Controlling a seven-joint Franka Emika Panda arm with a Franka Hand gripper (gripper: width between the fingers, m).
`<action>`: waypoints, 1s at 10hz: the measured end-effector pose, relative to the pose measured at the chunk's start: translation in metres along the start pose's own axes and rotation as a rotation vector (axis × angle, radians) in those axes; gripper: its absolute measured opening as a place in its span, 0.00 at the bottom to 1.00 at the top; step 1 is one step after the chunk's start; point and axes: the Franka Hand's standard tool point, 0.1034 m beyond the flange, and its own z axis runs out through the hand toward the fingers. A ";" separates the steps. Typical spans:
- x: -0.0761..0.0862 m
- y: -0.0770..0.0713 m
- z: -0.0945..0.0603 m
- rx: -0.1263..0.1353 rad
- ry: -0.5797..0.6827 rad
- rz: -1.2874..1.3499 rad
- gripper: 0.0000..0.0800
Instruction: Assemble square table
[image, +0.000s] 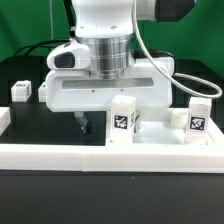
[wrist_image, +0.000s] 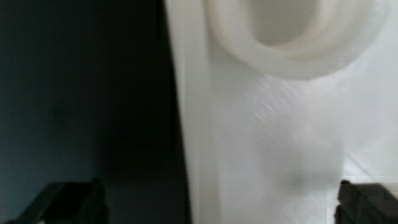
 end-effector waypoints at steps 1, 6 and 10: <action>0.000 0.000 0.000 0.000 0.000 0.000 0.70; 0.000 0.001 0.000 -0.001 -0.002 -0.004 0.08; 0.000 0.001 0.000 -0.001 -0.002 -0.012 0.07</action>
Offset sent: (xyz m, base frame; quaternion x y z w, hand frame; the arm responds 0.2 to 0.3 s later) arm 0.0000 0.0000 0.0000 0.0000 0.0000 0.0000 1.0000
